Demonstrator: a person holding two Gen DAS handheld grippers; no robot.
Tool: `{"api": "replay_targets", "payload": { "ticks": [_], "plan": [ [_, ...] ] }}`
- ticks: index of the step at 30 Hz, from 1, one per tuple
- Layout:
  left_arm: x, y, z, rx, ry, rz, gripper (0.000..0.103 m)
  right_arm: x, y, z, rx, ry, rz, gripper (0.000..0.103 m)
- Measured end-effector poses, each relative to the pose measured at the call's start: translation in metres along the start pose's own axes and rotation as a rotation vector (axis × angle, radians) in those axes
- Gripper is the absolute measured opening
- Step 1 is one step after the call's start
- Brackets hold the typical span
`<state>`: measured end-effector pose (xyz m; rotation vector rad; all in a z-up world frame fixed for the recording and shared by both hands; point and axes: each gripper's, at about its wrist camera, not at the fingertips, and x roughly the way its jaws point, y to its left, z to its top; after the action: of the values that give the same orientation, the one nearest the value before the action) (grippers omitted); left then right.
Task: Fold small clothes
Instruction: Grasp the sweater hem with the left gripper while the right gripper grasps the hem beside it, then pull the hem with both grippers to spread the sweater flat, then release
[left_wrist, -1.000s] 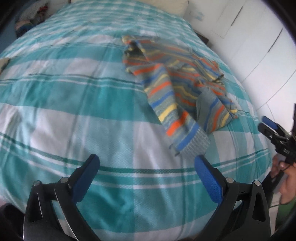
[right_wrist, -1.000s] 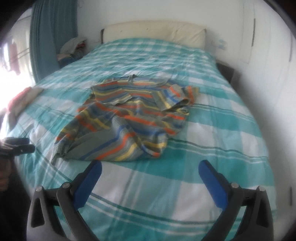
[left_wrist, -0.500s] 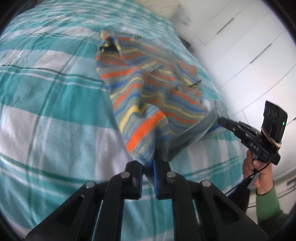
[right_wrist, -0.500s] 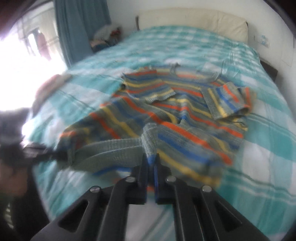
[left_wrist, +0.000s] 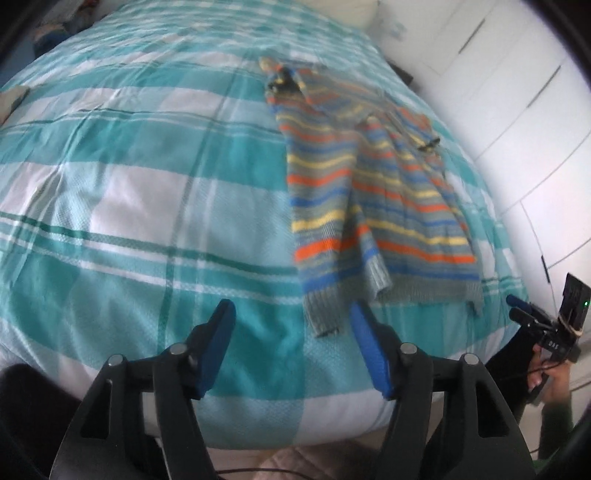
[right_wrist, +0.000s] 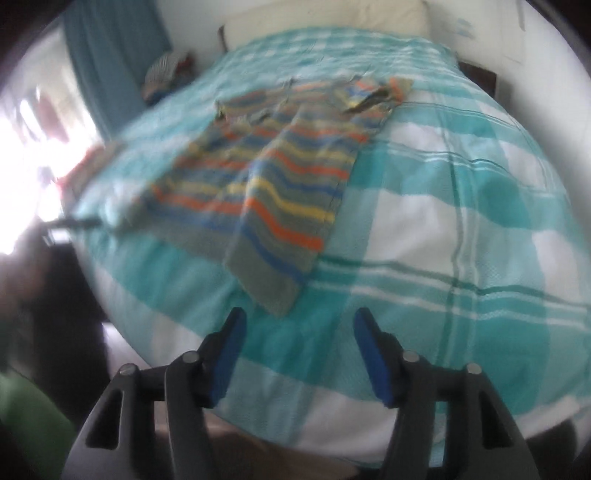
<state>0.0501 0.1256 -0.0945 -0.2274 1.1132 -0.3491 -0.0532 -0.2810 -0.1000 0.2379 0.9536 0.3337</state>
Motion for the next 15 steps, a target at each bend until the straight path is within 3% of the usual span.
{"api": "replay_targets", "payload": {
  "ticks": [3,4,6,8,10,11,15],
  "plan": [
    [0.021,0.004,0.010,-0.016,0.031,-0.007,0.064,0.021,-0.026,0.012,0.170,-0.001,0.125,0.061],
    [0.029,0.001,0.011,-0.016,0.049,-0.001,0.057,0.033,-0.035,0.013,0.221,0.024,0.137,0.061],
    [0.045,-0.008,0.010,-0.015,0.093,-0.027,0.047,0.056,-0.044,0.015,0.298,0.063,0.193,0.048],
    [0.056,-0.015,0.009,-0.005,0.103,-0.053,0.045,0.077,-0.049,0.015,0.342,0.082,0.224,0.038],
    [0.065,-0.021,0.011,0.012,0.117,-0.061,0.005,0.089,-0.043,0.021,0.334,0.096,0.244,0.011],
    [0.066,-0.019,0.013,-0.006,0.125,-0.068,0.004,0.089,-0.042,0.024,0.333,0.103,0.245,0.006],
    [0.030,-0.009,0.016,-0.021,0.086,-0.080,0.003,0.042,-0.039,0.032,0.289,0.055,0.210,0.006]
  ]
}}
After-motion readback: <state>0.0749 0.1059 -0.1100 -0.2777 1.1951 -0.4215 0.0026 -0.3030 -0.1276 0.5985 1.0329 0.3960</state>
